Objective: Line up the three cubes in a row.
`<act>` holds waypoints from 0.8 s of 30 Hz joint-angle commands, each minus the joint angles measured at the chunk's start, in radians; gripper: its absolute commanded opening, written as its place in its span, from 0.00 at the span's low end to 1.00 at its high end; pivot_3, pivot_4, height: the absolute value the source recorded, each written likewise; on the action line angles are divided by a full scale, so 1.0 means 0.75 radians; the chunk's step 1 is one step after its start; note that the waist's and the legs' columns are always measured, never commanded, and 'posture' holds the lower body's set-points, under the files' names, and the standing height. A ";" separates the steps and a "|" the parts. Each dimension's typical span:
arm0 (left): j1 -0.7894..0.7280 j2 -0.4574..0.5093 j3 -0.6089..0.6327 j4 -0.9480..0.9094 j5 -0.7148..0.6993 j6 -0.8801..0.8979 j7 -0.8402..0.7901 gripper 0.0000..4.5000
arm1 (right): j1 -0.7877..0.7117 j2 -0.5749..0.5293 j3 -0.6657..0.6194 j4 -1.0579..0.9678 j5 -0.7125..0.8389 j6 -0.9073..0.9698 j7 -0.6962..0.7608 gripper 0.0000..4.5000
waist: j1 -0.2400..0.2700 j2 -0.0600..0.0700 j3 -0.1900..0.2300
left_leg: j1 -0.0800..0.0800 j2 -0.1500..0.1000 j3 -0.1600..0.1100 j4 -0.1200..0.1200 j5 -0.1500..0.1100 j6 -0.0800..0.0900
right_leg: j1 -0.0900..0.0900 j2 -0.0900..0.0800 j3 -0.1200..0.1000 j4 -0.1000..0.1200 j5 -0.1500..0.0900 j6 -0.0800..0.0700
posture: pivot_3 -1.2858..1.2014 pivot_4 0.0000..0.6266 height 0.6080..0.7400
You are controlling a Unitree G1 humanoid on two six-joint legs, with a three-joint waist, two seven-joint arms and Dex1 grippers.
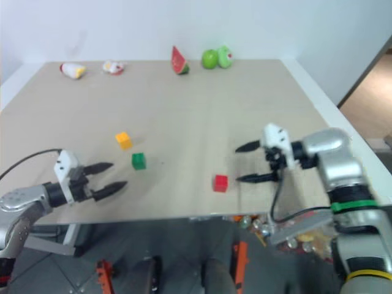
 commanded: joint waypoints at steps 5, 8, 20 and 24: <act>-0.200 -0.016 -0.095 0.247 0.129 -0.203 -0.105 0.98 | 0.025 0.145 -0.071 -0.262 0.123 0.229 -0.152 1.00 | 0.001 -0.002 -0.001 | 0.000 0.001 0.001 0.000 0.000 0.000 | -0.001 0.001 0.000 0.001 0.002 -0.001 | 0.52 0.24 1.00; -0.290 -0.037 -0.162 0.367 0.184 -0.276 -0.166 0.98 | 0.083 0.175 -0.077 -0.367 0.142 0.293 -0.196 1.00 | 0.004 -0.002 -0.001 | -0.001 0.002 0.001 0.000 0.001 -0.001 | -0.002 0.002 0.001 0.001 0.003 -0.001 | 0.52 0.24 1.00; -0.573 -0.138 -0.286 0.769 0.316 -0.473 -0.283 0.98 | 0.244 0.192 -0.124 -0.620 0.254 0.494 -0.314 1.00 | 0.003 -0.002 -0.001 | -0.003 0.002 0.001 0.002 0.001 -0.001 | -0.002 0.004 0.002 0.002 0.002 0.001 | 0.52 0.24 1.00; -0.625 -0.170 -0.293 0.844 0.340 -0.507 -0.298 0.98 | 0.284 0.195 -0.134 -0.656 0.269 0.515 -0.341 1.00 | 0.001 -0.002 -0.001 | -0.003 0.002 0.001 0.004 0.001 -0.001 | -0.002 0.004 0.003 0.003 0.003 0.002 | 0.52 0.24 1.00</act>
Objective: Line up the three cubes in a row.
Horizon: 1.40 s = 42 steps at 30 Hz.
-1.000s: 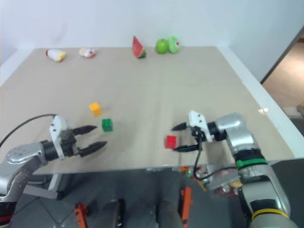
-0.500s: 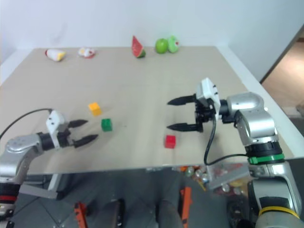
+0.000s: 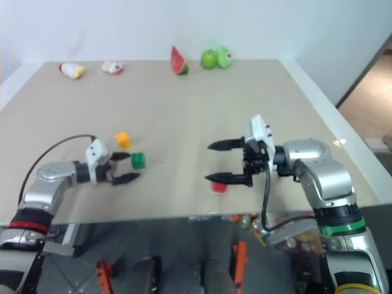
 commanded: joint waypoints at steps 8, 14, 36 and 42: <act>-0.085 -0.049 0.009 0.091 0.024 -0.080 -0.056 0.72 | 0.054 0.008 -0.048 -0.057 0.021 0.007 -0.067 1.00 | -0.001 0.000 0.000 | 0.000 0.000 0.000 0.000 0.000 0.000 | 0.000 0.001 0.001 0.000 0.001 0.000 | 0.52 0.24 1.00; -0.077 -0.043 0.005 0.076 0.032 -0.084 -0.077 0.29 | 0.062 0.002 -0.050 -0.012 -0.004 -0.017 -0.076 1.00 | -0.001 0.000 0.000 | 0.000 0.000 0.000 0.001 0.000 0.000 | 0.000 0.001 0.001 0.000 0.001 0.001 | 0.52 0.24 1.00; -0.157 -0.272 -0.279 -0.091 0.095 -0.076 -0.254 0.29 | 0.212 -0.096 -0.246 0.071 -0.025 -0.053 -0.148 1.00 | -0.003 0.000 0.000 | 0.000 0.000 0.000 0.011 0.000 0.000 | 0.001 0.004 0.008 0.001 0.008 0.004 | 0.52 0.24 1.00; -0.210 -0.333 -0.299 0.019 0.130 -0.128 -0.255 0.29 | 0.244 -0.092 -0.262 0.034 -0.019 -0.045 -0.174 1.00 | -0.002 0.000 0.000 | -0.001 -0.001 0.002 0.012 0.000 0.000 | 0.001 0.004 0.012 0.000 0.009 0.006 | 0.52 0.24 1.00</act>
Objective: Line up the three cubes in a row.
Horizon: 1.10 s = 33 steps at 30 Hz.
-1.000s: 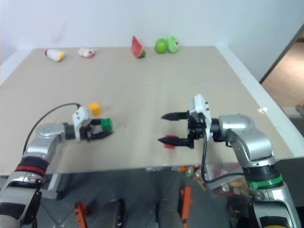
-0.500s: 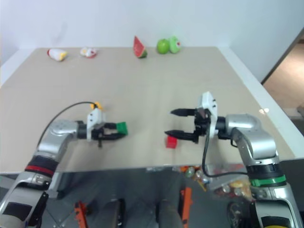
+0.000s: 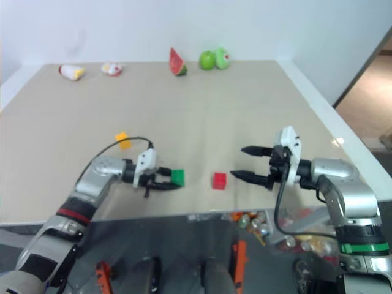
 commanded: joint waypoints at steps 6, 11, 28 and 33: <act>-0.048 -0.041 -0.001 0.032 0.016 -0.039 -0.003 0.29 | -0.016 -0.012 -0.043 -0.053 0.022 -0.004 -0.025 1.00 | -0.001 0.000 0.000 | 0.000 0.000 0.001 0.000 0.000 0.000 | -0.001 0.000 0.001 0.000 0.000 0.000 | 0.52 0.24 1.00; -0.018 -0.029 -0.002 -0.002 0.019 -0.023 0.002 0.29 | -0.038 0.000 -0.024 -0.038 0.014 -0.011 -0.026 1.00 | -0.001 0.000 0.000 | 0.000 0.000 0.001 0.000 0.000 0.000 | 0.000 0.000 0.002 0.000 0.000 0.001 | 0.52 0.24 1.00; 0.134 0.180 0.161 -0.150 -0.026 0.078 0.131 0.95 | -0.114 0.034 0.019 0.003 -0.012 -0.018 -0.010 1.00 | -0.027 0.000 0.000 | 0.003 0.002 0.001 -0.002 0.000 0.000 | -0.001 0.003 0.005 0.000 0.000 0.000 | 0.52 0.24 1.00; 0.408 0.419 0.264 -0.478 -0.142 0.228 0.062 0.95 | -0.158 0.031 0.025 0.025 -0.011 -0.017 0.013 1.00 | -0.043 0.001 0.000 | 0.005 0.010 0.004 -0.004 -0.001 0.001 | -0.004 0.010 0.007 0.001 0.001 -0.007 | 0.52 0.24 1.00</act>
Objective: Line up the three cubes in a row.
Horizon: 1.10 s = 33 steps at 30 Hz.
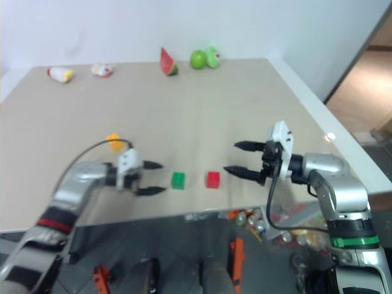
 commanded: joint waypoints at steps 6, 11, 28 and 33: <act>0.319 0.221 0.289 -0.343 -0.186 0.249 0.095 0.95 | -0.179 0.062 0.056 0.067 -0.025 -0.065 0.041 1.00 | 0.009 0.001 0.000 | 0.002 0.003 0.003 0.000 0.000 0.000 | -0.001 -0.001 -0.001 0.000 0.000 -0.003 | 0.52 0.24 1.00; 0.303 0.144 0.426 -0.242 -0.197 0.234 0.320 0.95 | -0.318 0.236 0.142 0.133 -0.102 -0.134 -0.058 1.00 | 0.013 0.001 0.000 | 0.000 0.002 0.005 0.001 0.000 -0.001 | -0.003 -0.003 -0.001 0.000 0.000 -0.004 | 0.52 0.24 1.00; -0.121 0.013 0.387 0.465 -0.024 -0.048 0.564 0.95 | -0.405 0.429 0.251 0.133 -0.130 -0.158 -0.035 1.00 | 0.024 0.000 -0.001 | -0.004 0.003 0.005 0.001 -0.002 -0.004 | -0.003 0.000 -0.001 0.000 0.000 0.000 | 0.52 0.24 1.00; -0.271 -0.035 0.355 0.665 0.017 -0.118 0.575 0.95 | -0.368 0.431 0.243 0.106 -0.127 -0.144 -0.074 1.00 | 0.031 -0.001 -0.001 | -0.004 0.003 0.006 0.002 -0.002 -0.005 | -0.003 0.000 -0.001 0.000 0.001 0.001 | 0.52 0.24 1.00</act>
